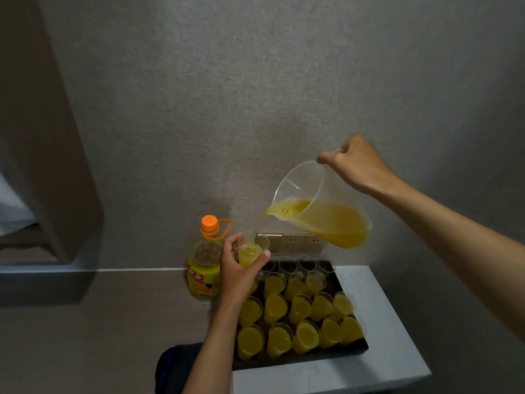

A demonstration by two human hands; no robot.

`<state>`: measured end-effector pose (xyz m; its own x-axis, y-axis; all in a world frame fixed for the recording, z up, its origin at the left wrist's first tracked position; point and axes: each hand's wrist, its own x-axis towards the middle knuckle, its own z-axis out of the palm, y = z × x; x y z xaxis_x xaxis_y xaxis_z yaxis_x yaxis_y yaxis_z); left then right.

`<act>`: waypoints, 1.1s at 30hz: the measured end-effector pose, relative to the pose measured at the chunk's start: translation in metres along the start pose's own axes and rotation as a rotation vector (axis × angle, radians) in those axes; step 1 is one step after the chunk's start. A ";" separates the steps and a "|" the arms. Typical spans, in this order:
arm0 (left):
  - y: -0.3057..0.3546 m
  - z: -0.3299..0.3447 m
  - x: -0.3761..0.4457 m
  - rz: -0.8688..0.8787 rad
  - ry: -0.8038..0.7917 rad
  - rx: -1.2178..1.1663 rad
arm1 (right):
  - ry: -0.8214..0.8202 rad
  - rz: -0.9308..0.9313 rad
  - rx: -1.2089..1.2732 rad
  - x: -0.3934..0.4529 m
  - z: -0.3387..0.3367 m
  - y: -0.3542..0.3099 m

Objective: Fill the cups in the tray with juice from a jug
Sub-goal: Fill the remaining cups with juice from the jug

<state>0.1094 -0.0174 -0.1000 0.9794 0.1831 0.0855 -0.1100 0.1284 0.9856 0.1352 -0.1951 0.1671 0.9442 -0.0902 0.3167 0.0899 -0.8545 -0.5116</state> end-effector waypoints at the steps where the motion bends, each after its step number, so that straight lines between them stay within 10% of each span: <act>1: 0.000 0.000 0.000 0.005 0.002 0.001 | 0.005 0.005 -0.002 0.000 0.000 0.000; 33: 0.002 0.001 -0.005 -0.007 -0.020 -0.007 | -0.005 -0.006 0.009 -0.006 0.001 0.007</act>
<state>0.1041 -0.0196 -0.0986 0.9833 0.1627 0.0815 -0.1041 0.1361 0.9852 0.1303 -0.2001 0.1613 0.9452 -0.0826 0.3160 0.0985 -0.8504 -0.5169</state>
